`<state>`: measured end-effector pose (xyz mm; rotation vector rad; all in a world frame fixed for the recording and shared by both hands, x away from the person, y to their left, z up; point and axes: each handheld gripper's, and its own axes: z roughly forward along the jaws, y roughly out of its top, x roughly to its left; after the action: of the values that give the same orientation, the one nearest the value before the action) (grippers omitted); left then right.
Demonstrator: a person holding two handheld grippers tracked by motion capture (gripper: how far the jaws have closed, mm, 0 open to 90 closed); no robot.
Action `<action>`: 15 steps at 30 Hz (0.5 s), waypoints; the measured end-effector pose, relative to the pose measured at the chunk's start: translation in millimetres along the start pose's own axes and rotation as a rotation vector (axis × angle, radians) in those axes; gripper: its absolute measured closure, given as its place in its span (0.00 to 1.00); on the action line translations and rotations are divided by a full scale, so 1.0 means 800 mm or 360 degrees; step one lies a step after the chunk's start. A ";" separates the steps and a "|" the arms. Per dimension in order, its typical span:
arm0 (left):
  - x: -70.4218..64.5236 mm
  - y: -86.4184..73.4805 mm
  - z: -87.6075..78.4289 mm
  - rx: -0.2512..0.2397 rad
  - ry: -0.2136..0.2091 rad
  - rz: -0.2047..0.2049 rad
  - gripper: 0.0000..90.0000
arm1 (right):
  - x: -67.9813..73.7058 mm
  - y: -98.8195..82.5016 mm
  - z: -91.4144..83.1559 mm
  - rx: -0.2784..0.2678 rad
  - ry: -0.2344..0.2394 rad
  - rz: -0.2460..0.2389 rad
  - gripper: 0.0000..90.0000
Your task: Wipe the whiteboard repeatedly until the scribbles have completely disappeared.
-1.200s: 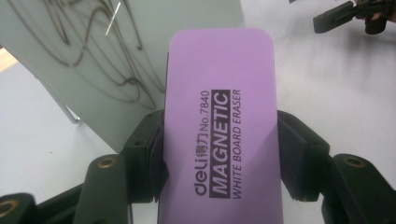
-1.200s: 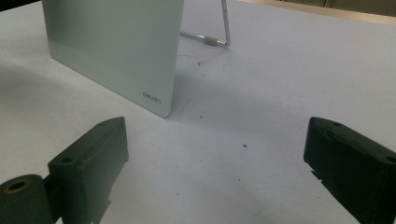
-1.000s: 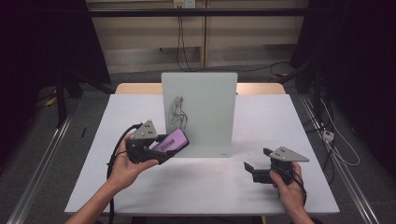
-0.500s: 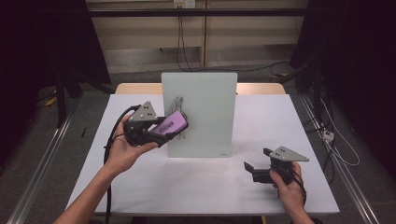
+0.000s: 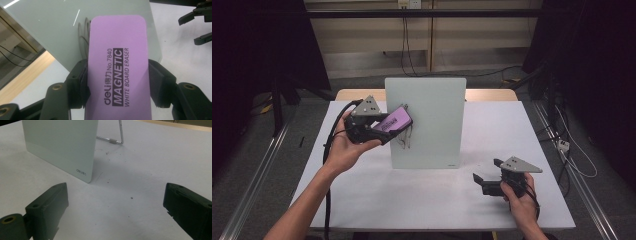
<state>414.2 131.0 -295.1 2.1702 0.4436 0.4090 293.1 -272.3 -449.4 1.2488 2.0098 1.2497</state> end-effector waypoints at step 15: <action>0.013 0.035 0.006 -0.0046 0.0050 0.0064 0.45 | 0.000 0.000 0.001 0.0009 0.0007 -0.0008 0.07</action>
<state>430.1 116.7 -273.8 2.1501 0.4097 0.4692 293.7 -272.4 -449.8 1.2440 2.0194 1.2462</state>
